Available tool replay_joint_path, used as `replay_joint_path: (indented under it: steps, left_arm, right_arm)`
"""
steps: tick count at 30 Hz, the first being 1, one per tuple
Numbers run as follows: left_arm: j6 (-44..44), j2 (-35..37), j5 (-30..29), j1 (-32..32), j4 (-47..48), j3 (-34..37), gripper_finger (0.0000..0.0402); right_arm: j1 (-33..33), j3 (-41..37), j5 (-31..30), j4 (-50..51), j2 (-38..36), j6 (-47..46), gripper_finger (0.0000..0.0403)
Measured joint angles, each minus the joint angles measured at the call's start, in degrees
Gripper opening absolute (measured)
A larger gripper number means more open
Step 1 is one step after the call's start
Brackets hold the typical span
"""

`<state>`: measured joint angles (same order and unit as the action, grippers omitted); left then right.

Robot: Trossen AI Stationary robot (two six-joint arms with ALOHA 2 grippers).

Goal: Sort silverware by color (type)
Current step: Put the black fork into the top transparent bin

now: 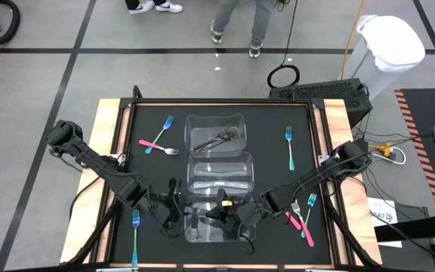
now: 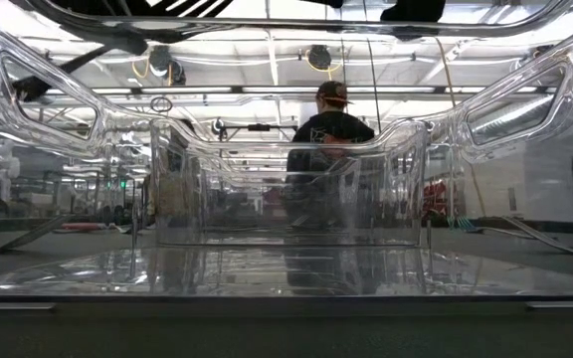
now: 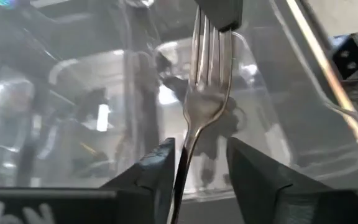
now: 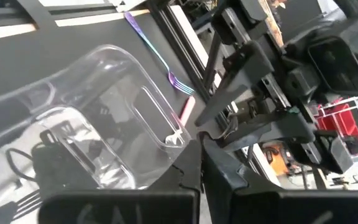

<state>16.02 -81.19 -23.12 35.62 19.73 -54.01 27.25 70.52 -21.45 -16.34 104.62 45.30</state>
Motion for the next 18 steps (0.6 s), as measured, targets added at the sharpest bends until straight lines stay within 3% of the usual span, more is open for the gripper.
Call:
replay_joint_path:
  steps: [6, 14, 18]
  left_arm:
    - [-1.52, 1.06, -9.16, 1.92, 0.67, -2.64, 0.0175]
    - [-1.50, 3.73, -11.82, 4.98, 0.61, -5.99, 0.0176]
    - [-1.87, 4.60, -18.37, 7.40, 0.52, -6.51, 0.0176]
  right_arm:
    - [1.25, -0.02, -4.38, 0.97, -2.16, -0.27, 0.0001]
    - [3.94, -0.01, -4.32, 7.30, -8.79, -5.93, 0.0000]
    - [4.44, 0.00, -4.14, 12.26, -12.60, -10.48, 0.0000]
